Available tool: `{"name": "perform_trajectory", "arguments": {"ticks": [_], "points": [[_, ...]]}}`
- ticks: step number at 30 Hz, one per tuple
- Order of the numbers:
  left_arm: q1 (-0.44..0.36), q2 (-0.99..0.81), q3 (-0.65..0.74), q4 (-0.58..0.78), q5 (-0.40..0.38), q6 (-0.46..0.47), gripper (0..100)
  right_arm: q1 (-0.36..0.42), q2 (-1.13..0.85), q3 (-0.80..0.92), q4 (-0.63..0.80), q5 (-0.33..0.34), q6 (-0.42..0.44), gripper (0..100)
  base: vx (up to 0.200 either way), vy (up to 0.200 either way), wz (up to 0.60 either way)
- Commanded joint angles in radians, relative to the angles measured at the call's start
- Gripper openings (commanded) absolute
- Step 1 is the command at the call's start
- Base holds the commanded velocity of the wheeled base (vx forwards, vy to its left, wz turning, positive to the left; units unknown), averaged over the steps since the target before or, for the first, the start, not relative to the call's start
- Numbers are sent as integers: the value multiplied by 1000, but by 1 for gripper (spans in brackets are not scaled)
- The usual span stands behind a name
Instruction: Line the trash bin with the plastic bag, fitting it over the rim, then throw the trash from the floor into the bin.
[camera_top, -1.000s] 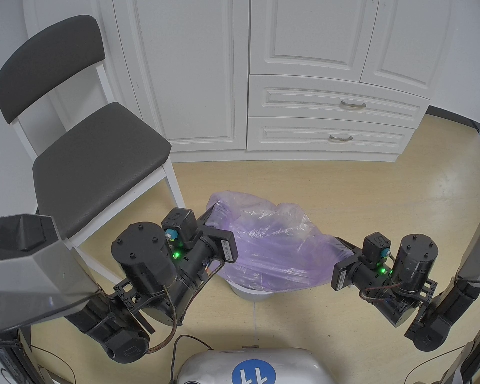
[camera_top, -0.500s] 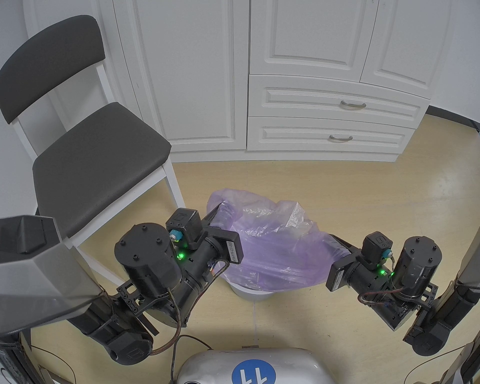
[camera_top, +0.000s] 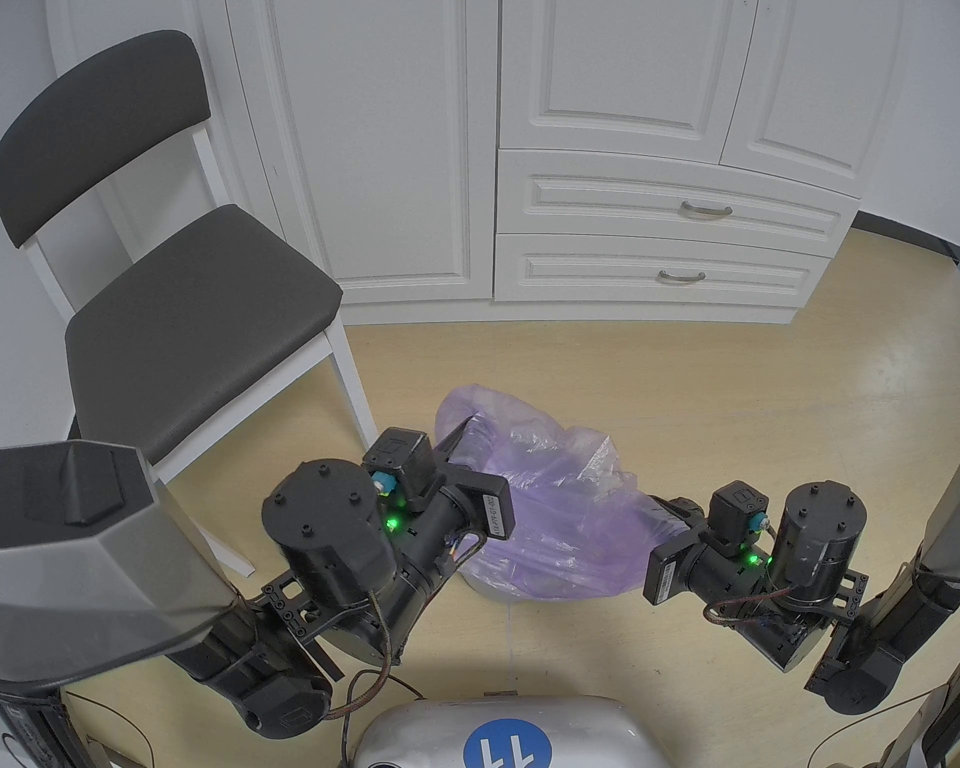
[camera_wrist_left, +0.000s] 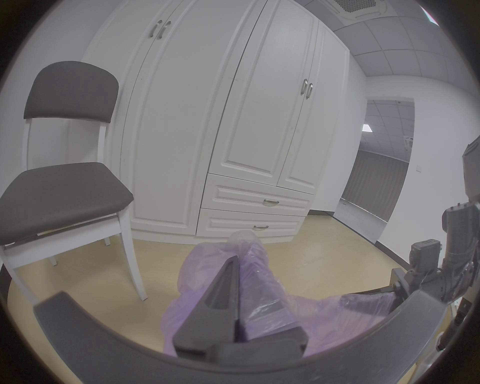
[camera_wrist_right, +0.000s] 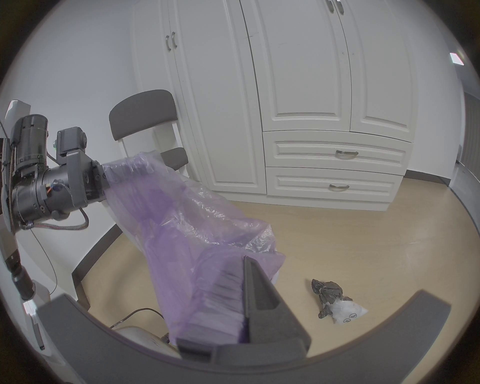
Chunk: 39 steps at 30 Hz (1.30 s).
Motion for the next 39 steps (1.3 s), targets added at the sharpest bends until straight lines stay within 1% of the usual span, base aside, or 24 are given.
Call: {"name": "perform_trajectory", "arguments": {"ticks": [1,7,12,13,15,18,21,22,24,26,28,31,33,34,36,37,38,39], "points": [[-17,33,-19,-1,12,-2,0,14,9,-5,0,0,11,0,0,0,0],[-30,79,-70,-1,76,-4,0,31,4,-23,40,0,44,0,0,0,0],[-33,85,-79,-1,82,-11,0,31,0,-37,68,-1,59,0,0,0,0],[-43,80,-79,-1,84,-18,0,32,-11,-60,123,-1,84,0,0,0,0],[-43,80,-79,-1,84,-18,0,32,-16,-65,130,0,90,0,0,0,0],[-50,77,-79,1,84,-22,0,43,-34,-88,176,-1,125,0,0,0,0],[-50,76,-77,2,85,-24,0,42,-40,-98,204,-1,136,0,0,0,0],[-45,72,-77,7,85,-25,0,37,-55,-120,250,-1,157,0,0,0,0],[-39,65,-77,12,85,-25,0,31,-69,-137,288,-1,174,0,0,0,0],[-23,43,-79,25,85,-27,0,25,-106,-186,391,2,214,0,0,0,0],[-10,23,-91,61,84,-36,0,16,-132,-241,508,11,265,0,0,0,0],[9,-18,-136,163,84,-97,0,-4,-146,-356,716,25,366,0,0,0,0],[16,-33,-156,220,84,-130,0,-26,-144,-407,789,39,398,0,0,0,0],[29,-49,-186,292,82,-168,0,-55,-135,-462,858,72,427,0,0,0,0],[44,-53,-240,371,76,-208,0,-92,-123,-514,908,121,450,0,0,0,0],[46,-53,-245,375,75,-211,0,-96,-121,-517,910,126,450,0,0,0,0],[61,-49,-301,446,70,-237,0,-130,-98,-558,924,174,459,0,0,0,0],[67,-44,-326,473,70,-246,0,-141,-86,-572,924,192,462,0,0,0,0]]}}
